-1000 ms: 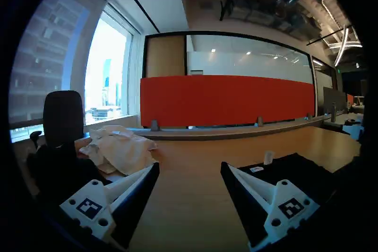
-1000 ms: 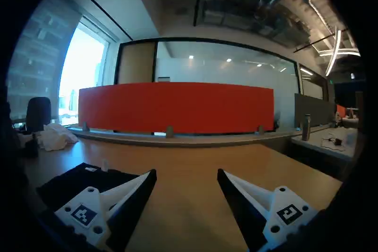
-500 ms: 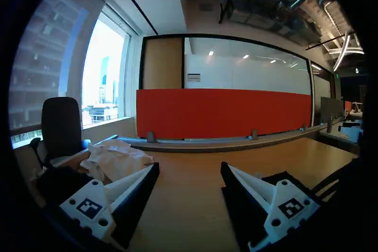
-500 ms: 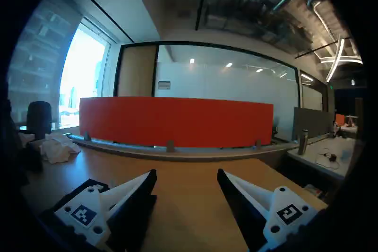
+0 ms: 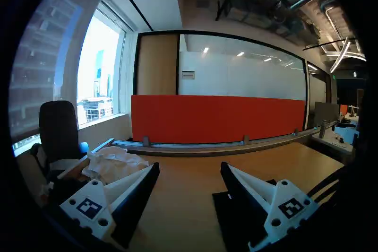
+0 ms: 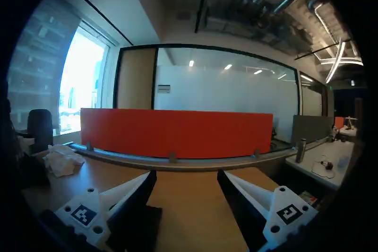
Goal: Fold towel
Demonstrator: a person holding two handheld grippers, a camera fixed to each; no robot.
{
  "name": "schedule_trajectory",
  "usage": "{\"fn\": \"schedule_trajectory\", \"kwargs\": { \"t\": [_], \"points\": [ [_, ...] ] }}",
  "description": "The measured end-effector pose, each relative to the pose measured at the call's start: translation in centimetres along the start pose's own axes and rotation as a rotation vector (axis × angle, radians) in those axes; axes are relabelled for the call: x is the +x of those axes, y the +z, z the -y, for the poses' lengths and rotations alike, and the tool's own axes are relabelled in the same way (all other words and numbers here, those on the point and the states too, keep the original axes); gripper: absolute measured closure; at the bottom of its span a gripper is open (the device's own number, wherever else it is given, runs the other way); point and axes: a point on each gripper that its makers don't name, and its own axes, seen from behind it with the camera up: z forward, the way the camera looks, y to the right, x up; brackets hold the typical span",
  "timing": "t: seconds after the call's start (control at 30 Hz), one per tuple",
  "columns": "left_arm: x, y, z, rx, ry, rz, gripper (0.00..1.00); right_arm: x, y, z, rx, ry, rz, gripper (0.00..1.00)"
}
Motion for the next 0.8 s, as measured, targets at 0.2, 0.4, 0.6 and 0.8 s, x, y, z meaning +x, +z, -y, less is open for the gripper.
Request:
{"fn": "schedule_trajectory", "kwargs": {
  "t": [0.2, 0.4, 0.6, 0.8],
  "points": [
    [1.1, -0.2, -0.1, -0.006, -0.005, 0.011, 0.04, 1.1, 0.0, -0.1, 0.000, 0.004, 0.005, 0.01],
    [1.5, 0.0, -0.8, -0.035, 0.012, 0.028, 0.04, 1.8, -0.1, 0.3, 0.028, -0.010, 0.015, 0.01],
    [1.5, 0.2, -1.9, -0.091, 0.038, 0.061, 0.04, 1.6, -0.1, 1.6, 0.093, -0.043, 0.047, 0.01],
    [0.7, 0.1, -3.4, -0.184, 0.088, 0.115, 0.04, 0.9, -0.5, 3.6, 0.198, -0.086, 0.097, 0.00]
  ]
}}
